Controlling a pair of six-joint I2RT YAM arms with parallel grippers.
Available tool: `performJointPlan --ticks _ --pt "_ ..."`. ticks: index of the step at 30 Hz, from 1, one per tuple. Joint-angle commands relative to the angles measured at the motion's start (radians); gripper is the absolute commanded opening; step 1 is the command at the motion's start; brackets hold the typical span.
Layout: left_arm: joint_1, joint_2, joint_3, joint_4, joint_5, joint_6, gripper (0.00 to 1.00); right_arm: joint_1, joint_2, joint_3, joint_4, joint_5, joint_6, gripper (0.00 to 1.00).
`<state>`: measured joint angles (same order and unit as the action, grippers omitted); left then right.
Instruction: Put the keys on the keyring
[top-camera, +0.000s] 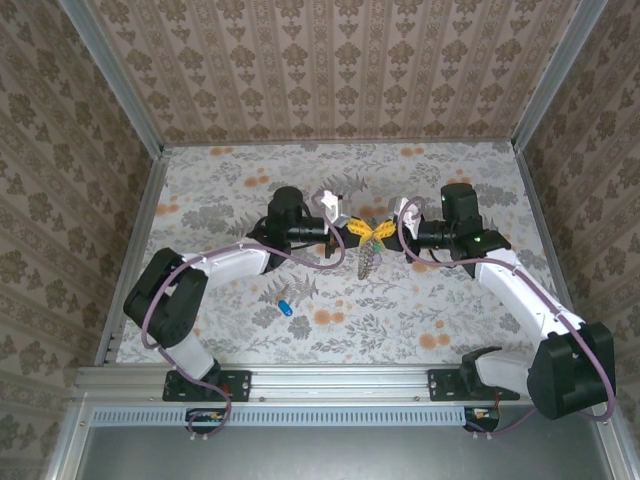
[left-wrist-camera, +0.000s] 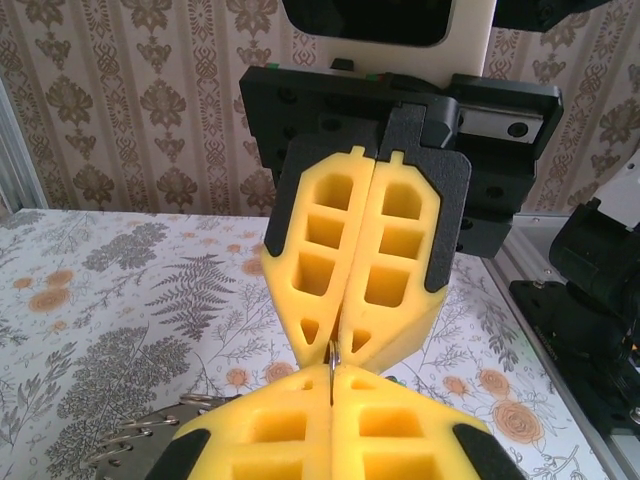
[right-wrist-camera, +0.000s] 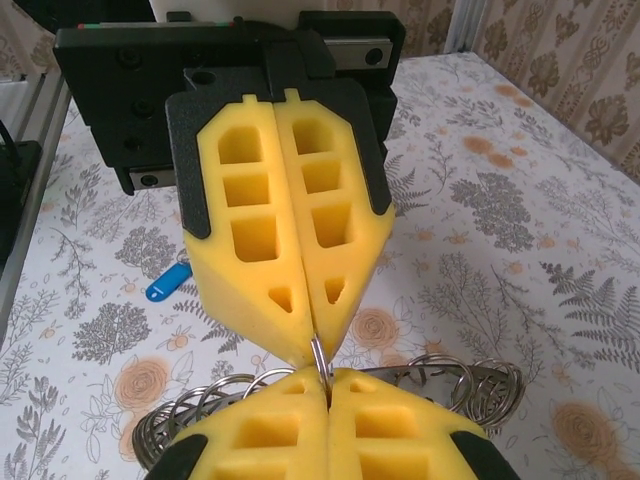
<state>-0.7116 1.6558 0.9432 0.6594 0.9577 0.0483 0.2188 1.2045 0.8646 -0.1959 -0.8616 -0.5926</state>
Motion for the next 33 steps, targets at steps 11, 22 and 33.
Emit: performJointPlan --ticks 11,22,33 --pt "-0.049 -0.033 0.226 -0.716 -0.094 0.423 0.25 0.073 -0.025 0.102 -0.201 0.161 -0.149 0.0" --pt "-0.061 -0.015 0.29 -0.798 -0.104 0.481 0.0 0.104 -0.016 0.143 -0.266 0.212 -0.181 0.02" --pt "-0.04 -0.034 0.137 -0.37 0.02 0.237 0.0 0.038 -0.015 -0.004 -0.005 0.062 -0.017 0.15"
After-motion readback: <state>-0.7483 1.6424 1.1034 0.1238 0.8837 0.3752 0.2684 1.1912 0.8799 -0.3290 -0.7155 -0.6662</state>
